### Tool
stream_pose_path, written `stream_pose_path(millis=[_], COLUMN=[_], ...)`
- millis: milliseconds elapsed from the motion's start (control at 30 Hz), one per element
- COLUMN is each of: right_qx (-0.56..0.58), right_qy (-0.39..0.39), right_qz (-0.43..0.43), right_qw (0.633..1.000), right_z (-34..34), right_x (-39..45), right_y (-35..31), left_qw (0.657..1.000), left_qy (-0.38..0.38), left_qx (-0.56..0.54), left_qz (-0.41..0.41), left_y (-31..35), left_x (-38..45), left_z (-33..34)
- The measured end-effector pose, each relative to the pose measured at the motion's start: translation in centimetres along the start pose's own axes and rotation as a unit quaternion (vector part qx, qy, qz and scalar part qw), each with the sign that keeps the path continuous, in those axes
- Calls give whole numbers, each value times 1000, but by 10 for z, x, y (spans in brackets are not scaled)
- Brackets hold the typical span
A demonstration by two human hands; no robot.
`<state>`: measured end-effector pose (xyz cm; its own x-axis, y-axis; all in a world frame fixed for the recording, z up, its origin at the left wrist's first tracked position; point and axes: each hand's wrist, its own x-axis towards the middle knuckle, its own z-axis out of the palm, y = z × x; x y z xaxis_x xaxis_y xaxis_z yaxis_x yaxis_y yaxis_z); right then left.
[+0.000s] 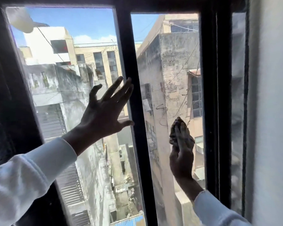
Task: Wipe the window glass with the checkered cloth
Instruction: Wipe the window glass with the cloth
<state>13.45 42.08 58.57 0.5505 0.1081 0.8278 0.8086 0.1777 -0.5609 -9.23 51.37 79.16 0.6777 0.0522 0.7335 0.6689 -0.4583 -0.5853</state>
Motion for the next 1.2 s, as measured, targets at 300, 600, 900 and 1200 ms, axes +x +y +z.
stream_pose_path(millis=[300,600,900,1200], right_qx=[-164,-206,-246,-193], right_qy=[-5,-35,-187,-169], right_qz=[-263,-281,-409,-298], right_qw=[951,937,859,919], right_z=[40,27,13,30], right_x=[117,147,67,54], right_y=[-10,18,78,23], left_qw=[999,999,999,998], left_qy=[7,4,-16,-27], left_qx=[33,36,29,17], left_qz=[-6,-17,-36,-49], left_y=[6,9,16,20], left_x=[4,4,8,9], left_z=[2,-3,-15,-19])
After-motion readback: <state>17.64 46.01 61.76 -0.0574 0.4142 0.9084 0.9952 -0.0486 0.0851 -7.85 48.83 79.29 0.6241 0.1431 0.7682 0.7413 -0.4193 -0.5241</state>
